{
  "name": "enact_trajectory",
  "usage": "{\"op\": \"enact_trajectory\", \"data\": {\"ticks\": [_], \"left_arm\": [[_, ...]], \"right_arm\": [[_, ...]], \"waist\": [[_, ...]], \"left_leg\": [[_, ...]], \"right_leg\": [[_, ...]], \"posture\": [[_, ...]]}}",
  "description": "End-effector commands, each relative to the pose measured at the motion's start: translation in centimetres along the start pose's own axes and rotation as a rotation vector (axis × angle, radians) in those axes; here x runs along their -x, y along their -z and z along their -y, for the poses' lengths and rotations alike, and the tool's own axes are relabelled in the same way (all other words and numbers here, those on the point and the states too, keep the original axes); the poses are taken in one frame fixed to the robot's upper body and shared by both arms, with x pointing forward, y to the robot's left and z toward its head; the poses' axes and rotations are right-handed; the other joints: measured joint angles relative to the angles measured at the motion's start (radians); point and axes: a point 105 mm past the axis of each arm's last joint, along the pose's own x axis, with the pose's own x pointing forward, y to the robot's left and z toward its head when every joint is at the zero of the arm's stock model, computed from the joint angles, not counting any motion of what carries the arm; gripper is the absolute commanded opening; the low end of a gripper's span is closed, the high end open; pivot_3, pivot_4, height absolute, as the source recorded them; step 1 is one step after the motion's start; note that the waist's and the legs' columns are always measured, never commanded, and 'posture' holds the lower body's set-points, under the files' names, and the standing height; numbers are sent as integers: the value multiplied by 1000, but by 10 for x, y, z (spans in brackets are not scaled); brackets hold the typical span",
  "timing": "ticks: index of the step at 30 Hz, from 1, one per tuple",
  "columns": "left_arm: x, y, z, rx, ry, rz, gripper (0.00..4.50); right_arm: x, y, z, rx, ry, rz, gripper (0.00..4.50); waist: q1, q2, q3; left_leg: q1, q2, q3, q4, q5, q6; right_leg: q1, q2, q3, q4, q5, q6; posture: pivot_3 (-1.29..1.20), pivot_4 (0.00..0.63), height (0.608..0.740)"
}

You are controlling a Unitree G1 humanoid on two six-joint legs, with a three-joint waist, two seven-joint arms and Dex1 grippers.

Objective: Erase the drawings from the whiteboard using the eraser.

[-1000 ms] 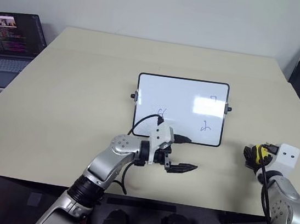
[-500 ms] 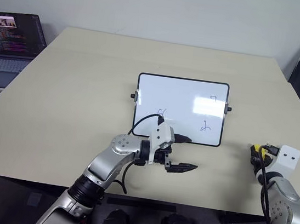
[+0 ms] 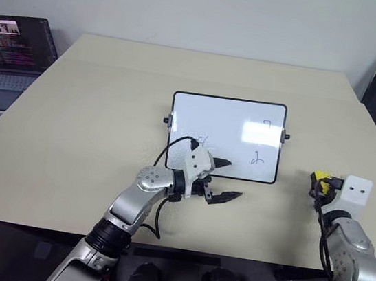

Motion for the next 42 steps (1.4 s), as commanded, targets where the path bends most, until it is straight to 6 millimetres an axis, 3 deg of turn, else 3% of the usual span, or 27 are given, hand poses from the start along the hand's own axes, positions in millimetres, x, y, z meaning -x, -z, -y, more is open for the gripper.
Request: {"op": "enact_trajectory", "data": {"ticks": [1, 7, 23, 28, 33, 39, 42], "left_arm": [[1, -5, -18, -94, -103, 3, 4500], [3, 2, -29, -165, -160, -22, 4500], [1, 2, -30, -175, -160, -2, 4500], [3, 0, -31, -175, -174, 2, 4500], [4, 1, -30, -174, -180, 2, 4500], [5, -1, -31, -171, -188, 5, 4500], [7, 1, -31, -165, -193, 1, 4500]], "right_arm": [[9, -28, -27, 82, -112, 153, 1130], [19, -45, -60, 178, -270, 268, 1130], [-1, -36, -115, 209, -435, 213, 1130], [-13, -15, -108, 287, -396, 104, 1130], [-14, -9, -107, 309, -397, 69, 1130], [-3, 6, -96, 330, -401, -10, 1130], [12, 26, -87, 366, -419, -89, 1130]], "waist": [[1, 0, 0], [3, 0, 0], [3, -1, 0], [3, -1, 0], [3, -1, 0], [3, -1, 0], [3, -1, 0]], "left_leg": [[0, 0, 0, 0, 0, 0], [0, -1, 0, 0, 0, 0], [-1, -1, 0, 0, 0, 0], [0, 0, 0, 0, 0, 0], [0, -1, 0, 1, 0, 0], [0, -1, 0, 1, 0, 0], [0, -1, 0, 1, 0, 0]], "right_leg": [[0, 0, 0, 0, 0, 0], [0, -1, -1, -1, 0, 1], [0, -1, -1, -1, 0, 1], [0, -1, -1, 0, 0, 0], [0, -1, -1, 0, 1, 1], [1, -1, -1, 0, 1, 2], [1, -1, -1, 0, 1, 2]], "posture": [[0, 150, 740], [0, 150, 740], [0, 150, 740], [0, 150, 740], [0, 150, 740], [0, 150, 740], [0, 150, 740]]}}
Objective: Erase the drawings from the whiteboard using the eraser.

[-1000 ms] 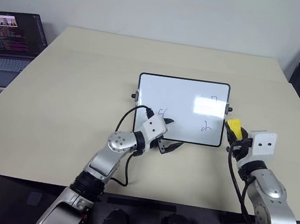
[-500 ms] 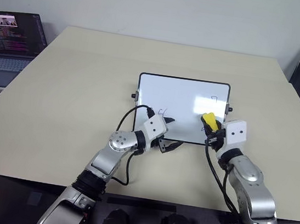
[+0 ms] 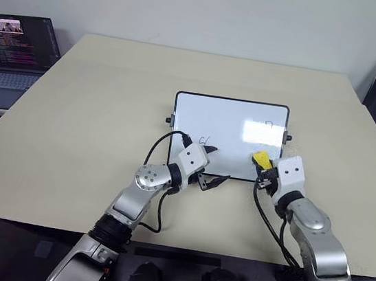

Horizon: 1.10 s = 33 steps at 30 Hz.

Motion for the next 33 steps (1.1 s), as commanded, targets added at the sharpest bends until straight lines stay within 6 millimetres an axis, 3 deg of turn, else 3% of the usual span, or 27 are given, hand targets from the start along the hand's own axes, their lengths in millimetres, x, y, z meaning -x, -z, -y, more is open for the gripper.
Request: {"op": "enact_trajectory", "data": {"ticks": [1, 6, 13, 18, 21, 24, 27, 33], "left_arm": [[3, -13, -5, -21, -28, 45, 4500], [2, -13, -5, -18, -28, 46, 4500], [0, -14, -6, -18, -24, 51, 4500], [1, -13, -6, -18, -25, 49, 4500], [3, -13, -8, -20, -29, 47, 4500], [5, -13, -9, -20, -40, 43, 4500], [7, -12, -10, -17, -49, 37, 4500], [8, -12, -9, -11, -58, 32, 4500]], "right_arm": [[15, 28, -1, 11, -22, -122, 1130], [15, 21, 6, 17, -1, -100, 1130], [-4, -26, 19, -5, 77, 109, 1130], [-12, -43, 5, -16, 31, 187, 1130], [-15, -38, -4, -22, 4, 163, 1130], [-14, -7, -7, 32, -25, 13, 1130], [-8, 11, -6, 63, -50, -67, 1130], [3, 23, 6, 76, -39, -131, 1130]], "waist": [[0, 0, 0], [-5, 0, 0], [-4, 0, 0], [-2, -1, 0], [-1, -1, 0], [-1, -1, 0], [-1, -1, 0], [-1, -1, 0]], "left_leg": [[0, 0, 0, 0, 0, 0], [2, 0, 1, 1, 0, 0], [1, 0, 1, 4, 1, 1], [-1, 0, 1, 2, 1, 0], [-1, 0, 0, 1, 1, 0], [-1, 0, 0, 0, 1, 0], [0, 0, 1, 1, 1, 0], [1, 0, 1, 3, 1, 1]], "right_leg": [[0, 0, 0, 0, 0, 0], [1, 0, 0, 0, 3, 1], [0, 2, 1, 0, 5, 2], [-1, 2, 1, -2, 4, 2], [-1, 2, 1, -2, 3, 2], [-1, 2, 0, -2, 3, 2], [-1, 1, 0, -2, 3, 2], [1, 1, 0, 0, 4, 2]], "posture": [[0, 150, 740], [0, 150, 740], [0, 150, 740], [0, 150, 740], [0, 150, 740], [0, 150, 740], [0, 150, 740], [0, 150, 740]]}}
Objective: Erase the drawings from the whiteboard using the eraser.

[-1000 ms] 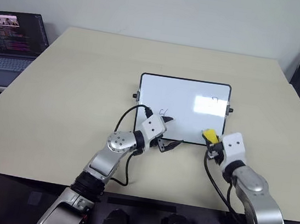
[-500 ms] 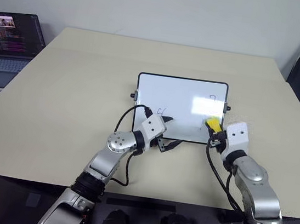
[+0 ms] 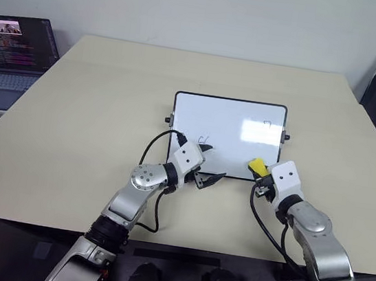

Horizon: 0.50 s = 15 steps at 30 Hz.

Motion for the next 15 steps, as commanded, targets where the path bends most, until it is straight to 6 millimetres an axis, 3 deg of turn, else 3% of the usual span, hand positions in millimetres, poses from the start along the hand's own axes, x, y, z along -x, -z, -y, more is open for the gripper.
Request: {"op": "enact_trajectory", "data": {"ticks": [1, 4, 9, 15], "left_arm": [[0, -16, -4, -28, -22, 49, 4500], [0, -16, -5, -27, -24, 49, 4500], [-2, -19, -10, -39, -53, 68, 4500], [-7, -52, -28, -120, -144, 213, 4500]], "right_arm": [[7, 21, 10, -6, 27, -95, 1130], [12, 20, 16, -6, 44, -87, 1130], [12, -15, 27, -26, 99, 100, 1130], [6, -53, 32, -28, 146, 289, 1130]], "waist": [[0, 0, 0], [1, 0, 0], [1, 0, 0], [0, -1, 1]], "left_leg": [[0, 0, 0, 1, 0, 0], [0, 0, 0, 1, 0, 0], [-1, 0, 0, 3, 0, 0], [-3, 0, 0, 2, 0, 0]], "right_leg": [[0, 0, 0, 0, 0, 0], [0, 0, 0, 0, 0, 0], [0, 0, 0, 0, 1, 1], [-2, 1, 0, 0, 1, 1]], "posture": [[0, 150, 740], [0, 150, 740], [0, 150, 740], [0, 150, 740]]}}
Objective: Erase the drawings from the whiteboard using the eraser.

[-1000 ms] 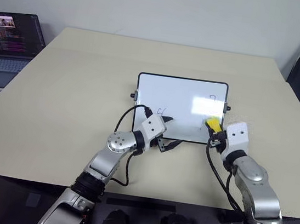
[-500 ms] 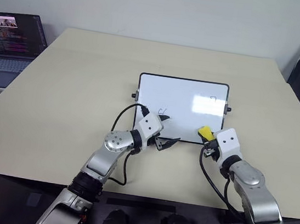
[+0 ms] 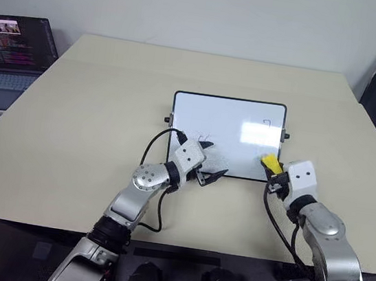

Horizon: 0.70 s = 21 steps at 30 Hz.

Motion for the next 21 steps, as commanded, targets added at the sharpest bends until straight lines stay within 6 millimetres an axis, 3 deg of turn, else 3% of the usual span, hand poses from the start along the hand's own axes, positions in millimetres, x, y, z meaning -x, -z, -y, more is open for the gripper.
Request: {"op": "enact_trajectory", "data": {"ticks": [1, 7, 13, 21], "left_arm": [[-5, -36, -23, -100, -87, 146, 4500], [-12, -41, -29, -136, -98, 176, 4500], [-15, -41, -25, -134, -72, 179, 4500], [-13, -41, -23, -131, -60, 177, 4500]], "right_arm": [[-8, -35, 4, 31, 36, 161, 1130], [-39, -48, 2, 38, 55, 191, 1130], [-69, -48, 15, 57, 109, 146, 1130], [-72, -28, 57, 116, 203, 63, 1130]], "waist": [[0, 0, 0], [-1, 0, 0], [1, 1, 1], [2, 0, 0]], "left_leg": [[0, 0, 0, 0, 0, 0], [0, 0, 1, -1, 0, 0], [0, 0, 1, -1, 0, 0], [1, 0, 1, 0, 0, 0]], "right_leg": [[0, 0, 0, 0, 0, 0], [0, 0, 1, -1, 0, 0], [0, 0, 0, -1, 0, 0], [1, 0, 0, 0, 0, 0]], "posture": [[0, 150, 740], [0, 150, 740], [0, 150, 740], [0, 150, 740]]}}
